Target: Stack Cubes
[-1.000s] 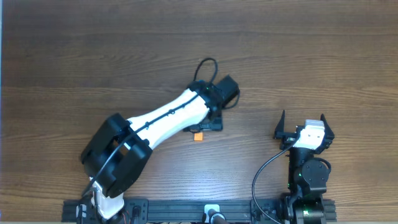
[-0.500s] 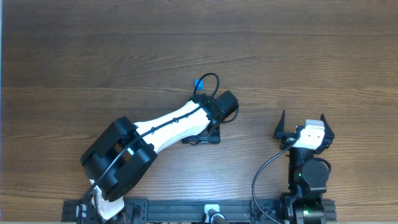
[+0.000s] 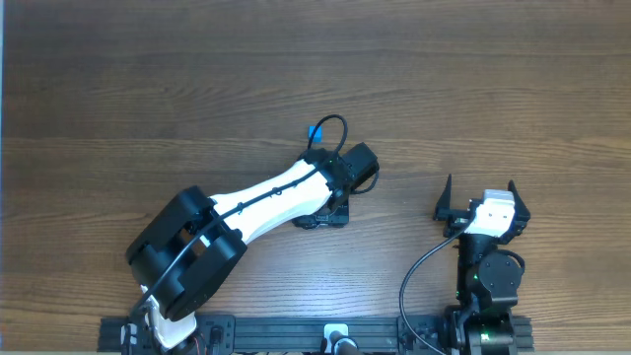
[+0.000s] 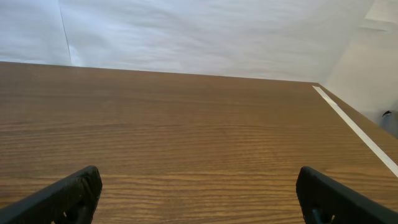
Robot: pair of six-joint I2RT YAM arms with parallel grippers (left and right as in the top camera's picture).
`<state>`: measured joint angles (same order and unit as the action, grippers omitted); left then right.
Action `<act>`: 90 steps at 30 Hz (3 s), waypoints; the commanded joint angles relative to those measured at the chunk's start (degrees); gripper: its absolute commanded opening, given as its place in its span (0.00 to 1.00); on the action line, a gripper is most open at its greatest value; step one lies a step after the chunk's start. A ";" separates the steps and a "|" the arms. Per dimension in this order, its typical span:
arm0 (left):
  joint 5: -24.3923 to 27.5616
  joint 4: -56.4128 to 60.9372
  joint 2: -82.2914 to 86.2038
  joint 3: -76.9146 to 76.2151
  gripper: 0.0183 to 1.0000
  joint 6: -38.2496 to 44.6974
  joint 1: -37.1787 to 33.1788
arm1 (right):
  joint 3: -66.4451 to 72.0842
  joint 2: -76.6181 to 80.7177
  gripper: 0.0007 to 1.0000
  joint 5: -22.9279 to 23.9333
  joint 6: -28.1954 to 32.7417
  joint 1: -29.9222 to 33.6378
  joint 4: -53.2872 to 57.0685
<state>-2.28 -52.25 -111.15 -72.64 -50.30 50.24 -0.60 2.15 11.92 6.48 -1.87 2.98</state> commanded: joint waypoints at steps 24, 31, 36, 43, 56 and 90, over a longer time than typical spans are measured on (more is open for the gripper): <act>0.31 -1.16 1.57 0.70 0.27 -0.28 -0.26 | 0.31 -0.28 0.99 -0.50 0.24 -0.26 0.20; 0.31 -1.16 1.57 0.70 0.10 -0.31 -0.24 | 0.31 -0.28 0.99 -0.50 0.24 -0.26 0.20; 0.13 -1.11 3.52 0.70 0.05 -0.94 -0.26 | 0.31 -0.28 0.99 -0.50 0.24 -0.26 0.20; -0.74 0.15 11.89 -0.17 0.03 -1.62 -1.33 | 0.31 -0.28 0.99 -0.50 0.24 -0.26 0.20; -1.81 -7.98 8.61 -11.72 0.02 -1.11 -5.92 | 0.31 -0.28 0.99 -0.50 0.24 -0.26 0.20; -0.31 -7.58 1.90 -11.72 0.02 0.04 -7.02 | 0.31 -0.28 0.99 -0.50 0.24 -0.26 0.20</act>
<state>-3.14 -59.99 -108.31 -83.90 -50.94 43.53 -0.60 2.15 11.92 6.46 -1.87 2.98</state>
